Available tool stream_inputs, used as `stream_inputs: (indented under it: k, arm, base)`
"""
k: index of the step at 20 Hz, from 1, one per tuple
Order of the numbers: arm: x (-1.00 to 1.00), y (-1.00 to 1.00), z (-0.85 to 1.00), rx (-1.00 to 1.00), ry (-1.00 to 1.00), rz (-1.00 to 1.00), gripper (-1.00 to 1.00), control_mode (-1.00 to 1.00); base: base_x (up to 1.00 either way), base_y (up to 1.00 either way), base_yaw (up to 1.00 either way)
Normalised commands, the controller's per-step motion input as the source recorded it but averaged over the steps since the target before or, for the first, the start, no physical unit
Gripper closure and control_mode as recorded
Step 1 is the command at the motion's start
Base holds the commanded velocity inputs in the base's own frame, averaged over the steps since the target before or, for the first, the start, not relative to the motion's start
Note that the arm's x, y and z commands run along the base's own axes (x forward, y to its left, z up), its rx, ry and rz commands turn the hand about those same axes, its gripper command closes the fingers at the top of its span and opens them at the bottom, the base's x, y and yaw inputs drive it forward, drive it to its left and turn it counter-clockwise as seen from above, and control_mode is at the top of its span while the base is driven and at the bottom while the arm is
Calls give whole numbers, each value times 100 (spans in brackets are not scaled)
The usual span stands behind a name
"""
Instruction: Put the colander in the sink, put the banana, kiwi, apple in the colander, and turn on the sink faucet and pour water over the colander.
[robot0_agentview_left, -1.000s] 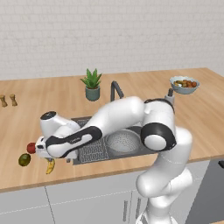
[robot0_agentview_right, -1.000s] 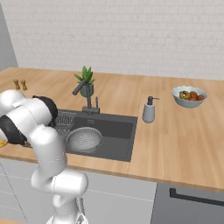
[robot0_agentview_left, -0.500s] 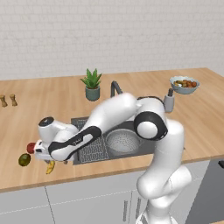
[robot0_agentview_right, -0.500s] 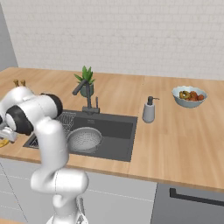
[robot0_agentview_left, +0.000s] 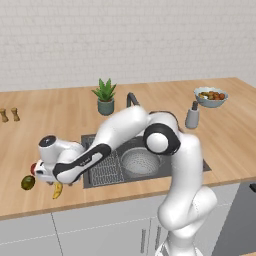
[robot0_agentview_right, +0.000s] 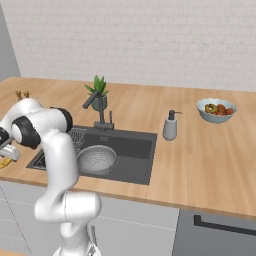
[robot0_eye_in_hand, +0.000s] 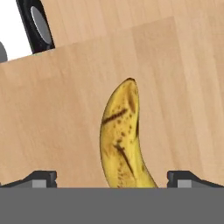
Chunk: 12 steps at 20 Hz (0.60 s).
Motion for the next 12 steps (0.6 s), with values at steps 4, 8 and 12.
stream_inputs:
  k: [4, 8, 12]
  arm:
    - [13, 18, -31, 0, 0, 2, -100, -100]
    - [13, 10, -35, 0, 0, 4, -100, -100]
    - [1, 3, -43, 0, 1, 4, 100, -100]
  base:
    - [0, 0, 0]
    - [0, 0, 0]
    - [0, 0, 0]
